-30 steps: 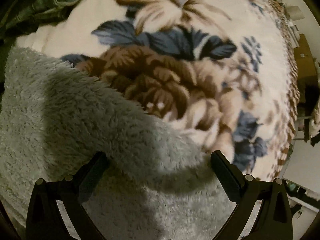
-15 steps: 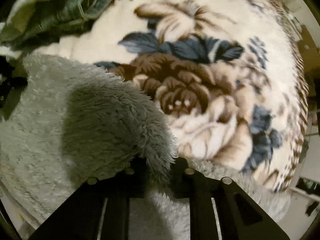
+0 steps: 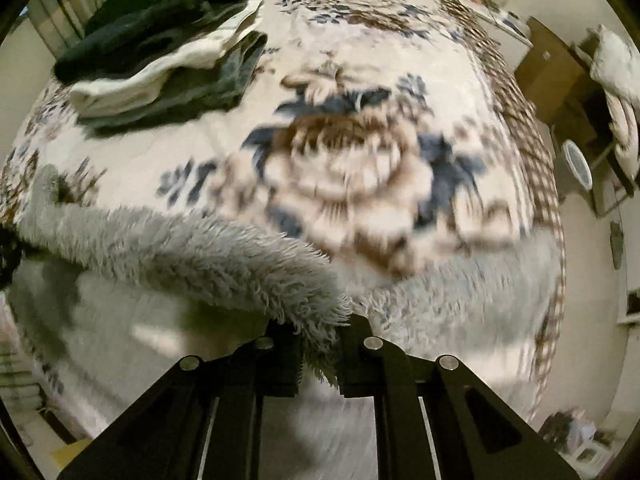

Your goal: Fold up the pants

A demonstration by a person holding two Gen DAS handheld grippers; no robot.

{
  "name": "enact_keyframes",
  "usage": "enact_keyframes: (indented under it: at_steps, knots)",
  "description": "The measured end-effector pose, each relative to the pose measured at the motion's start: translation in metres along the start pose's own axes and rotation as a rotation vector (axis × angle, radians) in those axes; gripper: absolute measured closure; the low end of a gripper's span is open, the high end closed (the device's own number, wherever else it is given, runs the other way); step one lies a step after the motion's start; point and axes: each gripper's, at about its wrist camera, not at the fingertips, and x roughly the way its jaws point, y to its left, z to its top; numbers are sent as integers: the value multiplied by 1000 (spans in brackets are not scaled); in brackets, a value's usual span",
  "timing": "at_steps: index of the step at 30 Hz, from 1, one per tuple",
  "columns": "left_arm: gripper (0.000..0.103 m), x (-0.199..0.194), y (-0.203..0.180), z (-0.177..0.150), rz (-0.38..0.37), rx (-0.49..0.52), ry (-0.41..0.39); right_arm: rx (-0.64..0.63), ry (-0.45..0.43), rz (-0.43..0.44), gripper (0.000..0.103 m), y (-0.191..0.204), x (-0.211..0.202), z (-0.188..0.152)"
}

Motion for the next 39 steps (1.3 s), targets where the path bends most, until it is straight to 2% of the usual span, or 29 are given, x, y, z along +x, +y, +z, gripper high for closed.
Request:
enact_keyframes:
  at_steps: [2,4,7,10,12,14,15,16,17,18,19,20,21,22,25,29,31,34,36,37,39]
  knots:
    - [95,4,-11,-34,13,-71,45,-3,14,-5,90,10,-8,-40]
    - [95,17,-22,-73,11,-129,124,-29,51,-31,90,21,-4,-78]
    - [95,58,-31,-116,-3,-198,238,-36,133,-38,90,28,17,-128]
    - [91,96,-38,-136,4,-211,298,-36,204,-31,88,28,45,-161]
    - [89,108,-37,-137,23,-209,293,-22,257,-17,85,27,60,-168]
    - [88,107,-37,-132,15,-226,290,10,299,15,60,25,67,-169]
    - [82,101,-35,-129,8,-253,274,25,309,41,50,24,66,-169]
    - [74,91,-33,-126,-14,-288,248,47,313,82,29,22,61,-169]
    - [69,82,-33,-125,-40,-307,224,60,311,111,18,22,56,-169]
    - [56,70,-33,-125,-68,-329,185,77,305,136,17,20,48,-170]
    - [38,60,-33,-126,-82,-347,163,103,298,155,16,18,39,-171]
    - [29,51,-32,-127,-93,-364,149,131,297,183,16,14,31,-172]
    - [13,45,-32,-131,-95,-373,140,171,292,216,16,9,22,-173]
    - [7,35,-32,-133,-84,-381,129,235,274,253,16,-1,10,-175]
    - [7,15,-33,-131,-26,-362,97,398,229,280,16,-34,-18,-175]
    - [7,4,-27,-118,116,-334,37,620,168,216,16,-95,-35,-150]
    - [7,4,-24,-112,180,-323,16,634,150,117,16,-119,-29,-124]
    - [7,25,-28,-93,206,-323,21,617,144,31,16,-137,-7,-86]
    - [7,30,-32,-86,216,-317,23,596,170,10,17,-141,19,-63]
    - [7,35,-35,-82,211,-312,21,582,210,-14,20,-141,35,-55]
    - [7,40,-40,-79,205,-303,30,589,277,-14,50,-147,63,-48]
